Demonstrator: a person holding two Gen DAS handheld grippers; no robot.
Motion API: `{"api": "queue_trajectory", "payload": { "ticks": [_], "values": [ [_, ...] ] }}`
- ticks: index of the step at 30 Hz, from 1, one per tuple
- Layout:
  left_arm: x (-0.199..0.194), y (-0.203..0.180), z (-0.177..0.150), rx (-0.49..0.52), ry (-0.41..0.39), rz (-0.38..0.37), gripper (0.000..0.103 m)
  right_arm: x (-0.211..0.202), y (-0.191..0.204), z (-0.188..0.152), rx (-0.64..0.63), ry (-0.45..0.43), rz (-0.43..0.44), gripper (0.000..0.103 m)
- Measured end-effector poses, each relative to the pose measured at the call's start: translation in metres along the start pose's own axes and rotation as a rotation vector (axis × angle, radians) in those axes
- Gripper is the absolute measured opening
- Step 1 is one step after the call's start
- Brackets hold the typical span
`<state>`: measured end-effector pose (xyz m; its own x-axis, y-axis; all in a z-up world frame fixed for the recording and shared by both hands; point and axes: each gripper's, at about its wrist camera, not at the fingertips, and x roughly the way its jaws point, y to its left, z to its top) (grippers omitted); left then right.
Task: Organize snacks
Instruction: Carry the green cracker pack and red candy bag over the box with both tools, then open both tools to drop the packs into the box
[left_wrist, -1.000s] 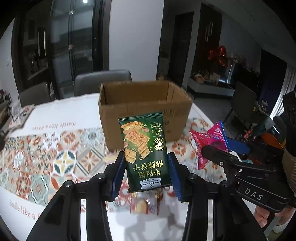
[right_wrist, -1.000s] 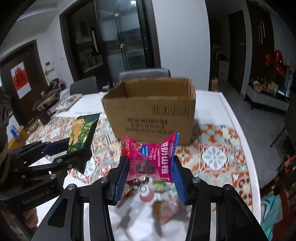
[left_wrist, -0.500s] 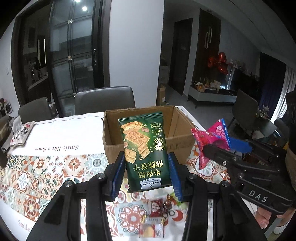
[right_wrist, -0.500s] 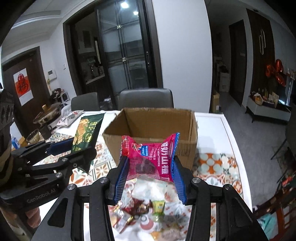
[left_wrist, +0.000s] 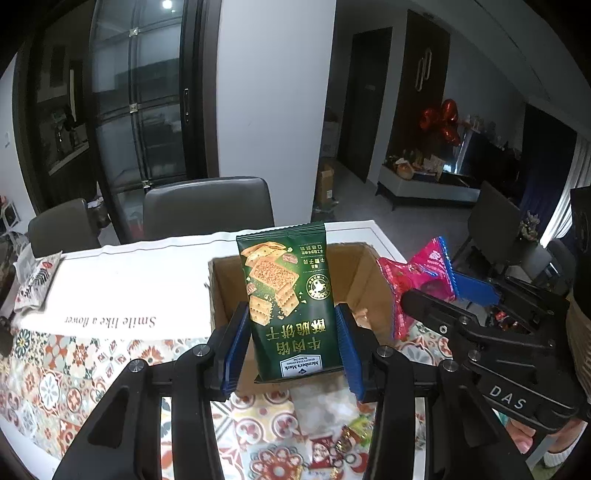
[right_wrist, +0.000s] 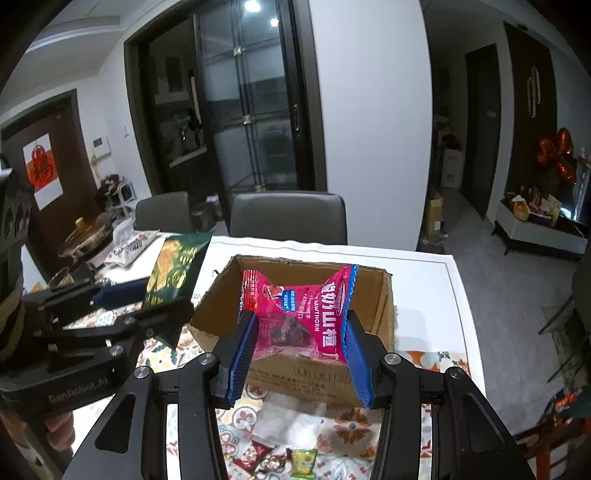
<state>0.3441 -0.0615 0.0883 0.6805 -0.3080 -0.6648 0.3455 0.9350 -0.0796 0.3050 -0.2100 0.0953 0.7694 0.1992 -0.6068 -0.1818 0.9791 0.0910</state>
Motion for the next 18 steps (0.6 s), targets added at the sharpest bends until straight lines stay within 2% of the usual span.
{"api": "queue_trajectory", "payload": {
  "ticks": [10,16,18],
  "values": [
    [0.049,0.013,0.015,-0.003,0.087,0.019,0.045,0.045,-0.019,0.016,0.032,0.091,0.016,0.048],
    [0.072,0.022,0.016,-0.037,0.138,0.045,0.046,0.070,-0.028,0.017,0.045,0.135,0.001,0.048],
    [0.078,0.024,0.016,-0.056,0.150,0.059,0.050,0.077,-0.029,0.016,0.050,0.142,-0.008,0.050]
  ]
}}
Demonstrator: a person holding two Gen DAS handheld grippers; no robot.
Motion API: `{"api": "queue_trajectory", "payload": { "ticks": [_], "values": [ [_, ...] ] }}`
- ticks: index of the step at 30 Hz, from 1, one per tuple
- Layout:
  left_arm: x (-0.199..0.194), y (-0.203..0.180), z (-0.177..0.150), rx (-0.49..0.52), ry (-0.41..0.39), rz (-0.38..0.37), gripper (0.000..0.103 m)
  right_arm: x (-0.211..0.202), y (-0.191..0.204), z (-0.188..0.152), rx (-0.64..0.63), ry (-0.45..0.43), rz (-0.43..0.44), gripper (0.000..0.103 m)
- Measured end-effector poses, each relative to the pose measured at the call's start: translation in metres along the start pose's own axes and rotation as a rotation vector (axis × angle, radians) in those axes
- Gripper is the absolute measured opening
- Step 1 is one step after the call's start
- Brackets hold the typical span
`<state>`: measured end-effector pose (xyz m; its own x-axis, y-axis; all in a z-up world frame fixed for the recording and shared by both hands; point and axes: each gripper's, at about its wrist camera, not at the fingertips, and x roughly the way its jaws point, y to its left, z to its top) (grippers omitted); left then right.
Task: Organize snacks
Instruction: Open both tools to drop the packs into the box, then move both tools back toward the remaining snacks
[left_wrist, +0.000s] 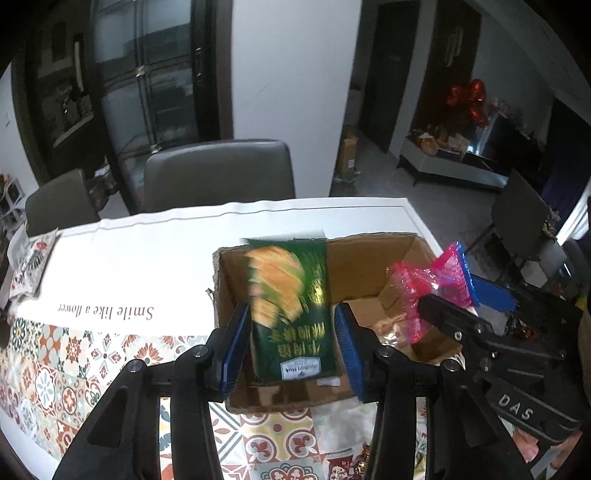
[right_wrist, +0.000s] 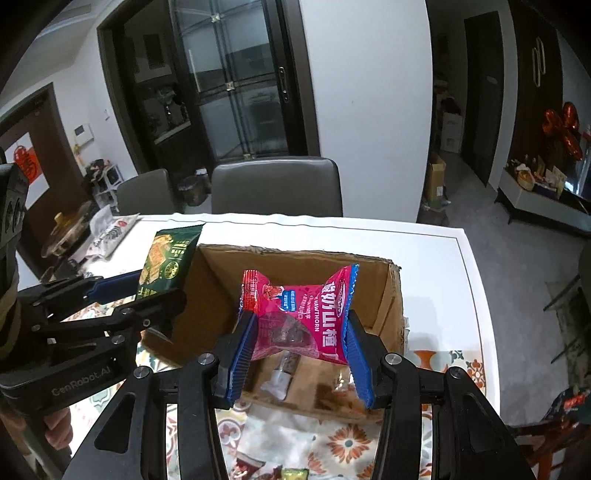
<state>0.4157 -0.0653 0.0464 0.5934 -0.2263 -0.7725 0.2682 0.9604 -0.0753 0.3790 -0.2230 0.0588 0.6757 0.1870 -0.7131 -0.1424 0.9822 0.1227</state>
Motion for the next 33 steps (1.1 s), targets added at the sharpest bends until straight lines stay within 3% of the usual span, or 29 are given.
{"api": "queue_trajectory", "payload": {
  "ticks": [2,4,16,26,33],
  "values": [
    [0.002,0.002,-0.001,-0.014,0.005,0.011,0.060,0.007,-0.001,0.000,-0.001,0.021,-0.014,0.060],
    [-0.002,0.003,-0.004,-0.010,-0.004,0.030,0.061,0.010,-0.003,0.001,0.010,0.029,-0.017,0.069],
    [-0.064,-0.008,-0.041,0.028,-0.120,0.051,0.064,-0.033,0.006,-0.024,-0.008,-0.056,-0.059,0.069],
    [-0.111,-0.013,-0.085,0.041,-0.202,0.035,0.065,-0.075,0.018,-0.063,0.062,-0.093,-0.005,0.069],
    [-0.132,-0.020,-0.115,0.051,-0.240,0.046,0.066,-0.100,0.031,-0.094,0.021,-0.134,-0.044,0.069]
  ]
}}
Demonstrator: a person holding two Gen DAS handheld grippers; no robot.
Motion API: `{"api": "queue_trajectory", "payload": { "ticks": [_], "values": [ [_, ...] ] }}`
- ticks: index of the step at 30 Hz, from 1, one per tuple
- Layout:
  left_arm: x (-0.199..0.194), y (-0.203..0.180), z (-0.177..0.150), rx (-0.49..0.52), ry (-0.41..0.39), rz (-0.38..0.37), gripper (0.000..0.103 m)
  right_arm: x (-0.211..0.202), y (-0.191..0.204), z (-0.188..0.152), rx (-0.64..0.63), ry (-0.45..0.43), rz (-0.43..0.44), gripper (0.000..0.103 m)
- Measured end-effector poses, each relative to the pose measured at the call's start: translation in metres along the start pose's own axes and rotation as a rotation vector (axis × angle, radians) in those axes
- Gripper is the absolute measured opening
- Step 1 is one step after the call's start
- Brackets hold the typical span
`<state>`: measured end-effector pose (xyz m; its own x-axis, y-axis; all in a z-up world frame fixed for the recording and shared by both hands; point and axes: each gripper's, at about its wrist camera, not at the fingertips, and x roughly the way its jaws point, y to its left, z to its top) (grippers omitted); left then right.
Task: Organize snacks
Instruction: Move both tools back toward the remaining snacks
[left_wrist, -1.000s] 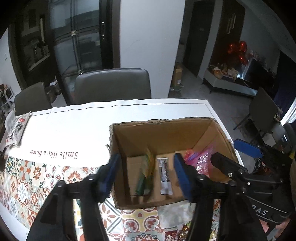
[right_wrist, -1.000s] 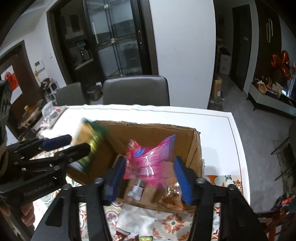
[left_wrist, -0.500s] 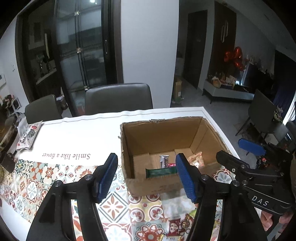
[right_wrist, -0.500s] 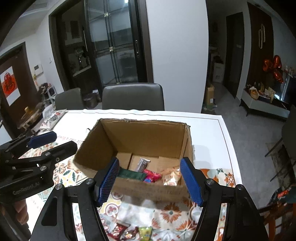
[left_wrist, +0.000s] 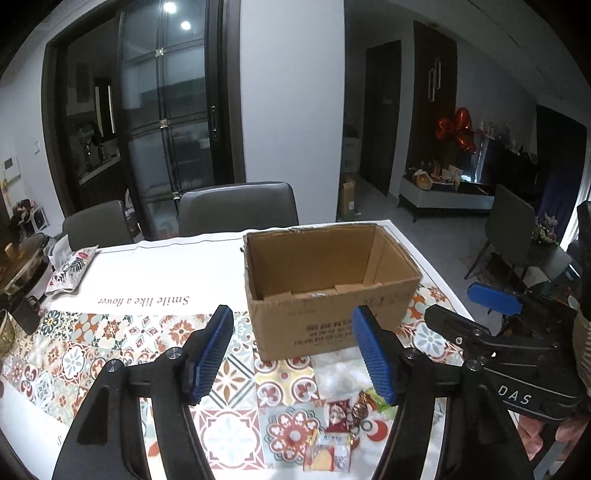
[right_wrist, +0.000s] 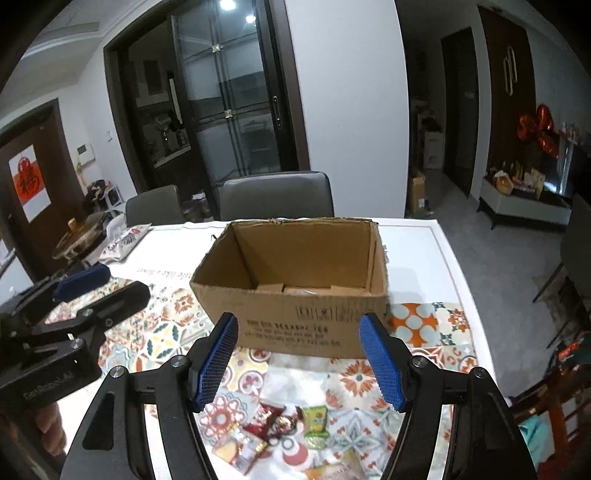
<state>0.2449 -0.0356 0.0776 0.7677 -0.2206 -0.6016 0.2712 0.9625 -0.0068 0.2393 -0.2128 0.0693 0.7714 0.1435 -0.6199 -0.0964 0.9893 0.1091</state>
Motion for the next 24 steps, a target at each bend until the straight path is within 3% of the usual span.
{"api": "queue_trajectory", "payload": {
  "ticks": [10,24],
  "values": [
    [-0.017,-0.014,-0.046,0.003,0.016,-0.025,0.067,-0.023,0.000,-0.047,0.003,0.013,0.007,0.074],
    [-0.002,-0.030,-0.122,0.001,0.176,-0.045,0.069,-0.019,-0.005,-0.109,-0.004,0.090,-0.025,0.074]
  ]
}}
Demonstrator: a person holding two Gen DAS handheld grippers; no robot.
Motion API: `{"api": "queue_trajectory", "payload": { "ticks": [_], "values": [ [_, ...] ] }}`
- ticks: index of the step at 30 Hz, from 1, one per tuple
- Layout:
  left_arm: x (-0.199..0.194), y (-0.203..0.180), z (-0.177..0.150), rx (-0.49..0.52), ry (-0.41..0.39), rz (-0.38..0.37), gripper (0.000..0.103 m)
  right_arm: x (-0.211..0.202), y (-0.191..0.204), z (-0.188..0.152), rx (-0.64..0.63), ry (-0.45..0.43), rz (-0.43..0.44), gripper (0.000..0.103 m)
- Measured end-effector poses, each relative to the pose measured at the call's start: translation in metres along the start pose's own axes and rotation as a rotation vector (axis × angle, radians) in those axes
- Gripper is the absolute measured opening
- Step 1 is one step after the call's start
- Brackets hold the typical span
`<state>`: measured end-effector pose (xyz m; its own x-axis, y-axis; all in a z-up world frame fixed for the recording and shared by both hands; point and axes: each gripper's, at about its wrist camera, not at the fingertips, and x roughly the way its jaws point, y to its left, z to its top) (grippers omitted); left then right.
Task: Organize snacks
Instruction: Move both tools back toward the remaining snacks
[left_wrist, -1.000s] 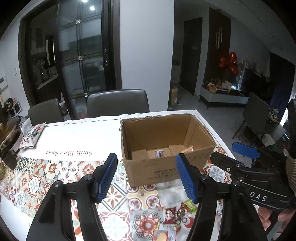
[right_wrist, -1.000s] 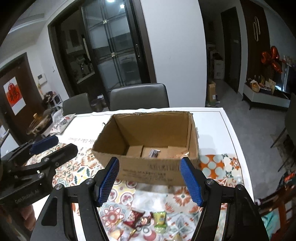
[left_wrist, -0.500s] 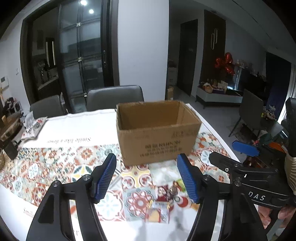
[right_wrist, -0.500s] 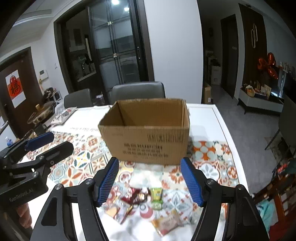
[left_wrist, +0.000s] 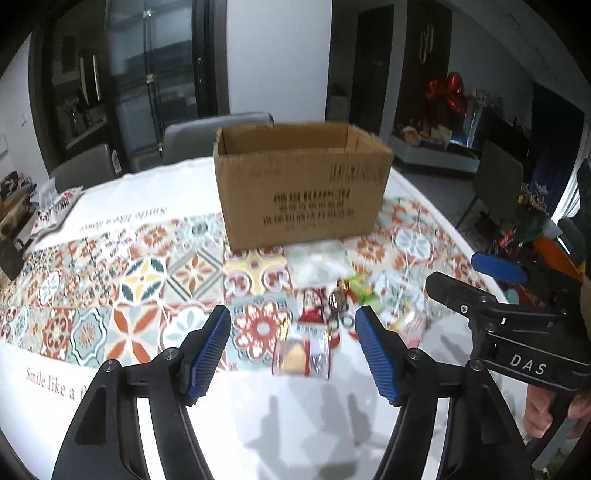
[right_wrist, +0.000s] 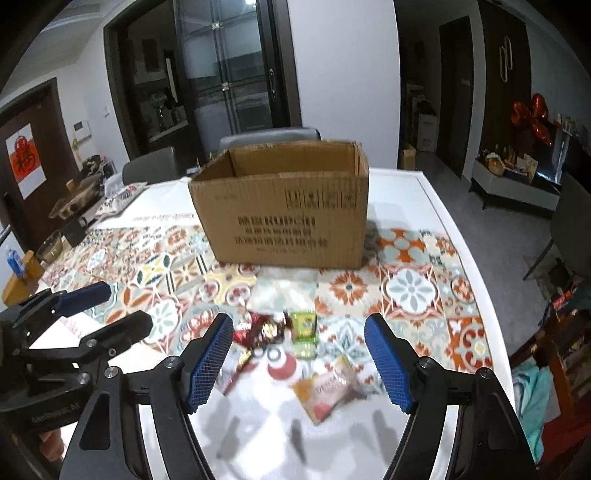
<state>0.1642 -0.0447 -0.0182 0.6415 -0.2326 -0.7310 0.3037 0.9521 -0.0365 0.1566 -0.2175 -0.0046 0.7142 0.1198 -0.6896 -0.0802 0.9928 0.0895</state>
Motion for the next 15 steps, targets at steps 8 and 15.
{"api": "queue_trajectory", "payload": {
  "ticks": [8,15],
  "values": [
    [0.018,-0.004,-0.022,-0.019,0.083,-0.027,0.069,0.014,-0.007,-0.032,0.027,0.091,0.000,0.074],
    [0.040,-0.005,-0.036,-0.024,0.150,-0.034,0.069,0.031,-0.018,-0.047,0.081,0.162,-0.014,0.074]
  ]
}}
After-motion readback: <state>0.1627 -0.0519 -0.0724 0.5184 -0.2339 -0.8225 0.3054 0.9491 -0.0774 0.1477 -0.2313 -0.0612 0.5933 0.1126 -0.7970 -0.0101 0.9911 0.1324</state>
